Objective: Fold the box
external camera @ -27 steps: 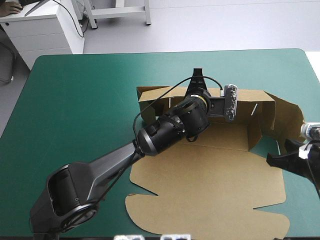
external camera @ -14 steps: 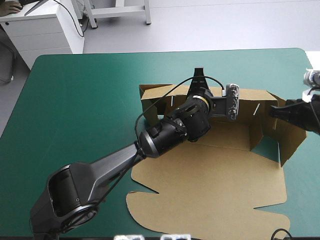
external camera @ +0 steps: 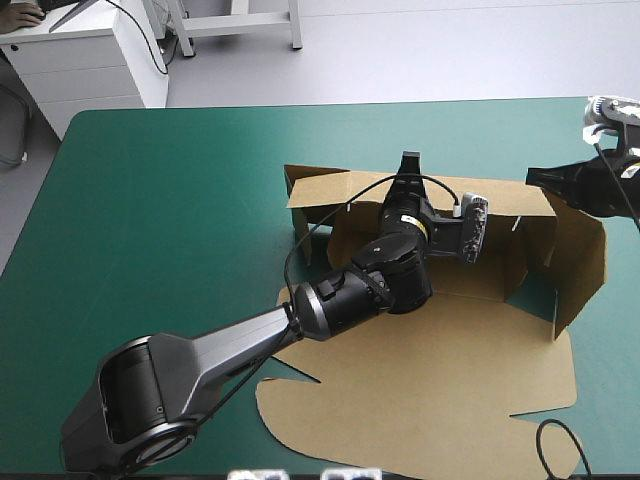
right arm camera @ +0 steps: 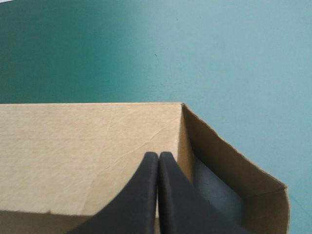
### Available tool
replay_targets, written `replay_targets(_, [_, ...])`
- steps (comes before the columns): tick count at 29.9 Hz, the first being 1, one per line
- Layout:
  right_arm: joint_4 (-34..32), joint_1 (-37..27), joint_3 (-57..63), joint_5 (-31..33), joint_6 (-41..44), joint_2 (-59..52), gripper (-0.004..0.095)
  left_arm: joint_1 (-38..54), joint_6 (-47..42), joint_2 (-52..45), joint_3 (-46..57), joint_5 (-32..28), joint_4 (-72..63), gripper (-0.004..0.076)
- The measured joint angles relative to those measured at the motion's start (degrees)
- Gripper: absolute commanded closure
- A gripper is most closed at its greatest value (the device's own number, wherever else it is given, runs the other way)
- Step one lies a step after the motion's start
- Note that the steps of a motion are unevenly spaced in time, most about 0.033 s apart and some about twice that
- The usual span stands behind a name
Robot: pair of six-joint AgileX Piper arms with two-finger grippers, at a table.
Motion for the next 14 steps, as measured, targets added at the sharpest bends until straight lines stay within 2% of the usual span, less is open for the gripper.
replay_targets(9, [2.98, -6.97, 0.0, -1.09, -3.87, 6.75, 0.0927, 0.0, -0.11, 0.0, 0.0, 0.04, 0.25, 0.0731])
replay_targets(14, [3.86, -8.14, -0.02, -1.38, -5.6, 9.65, 0.0927, 0.0, -0.11, 0.0, 0.0, 0.04, 0.25, 0.0731])
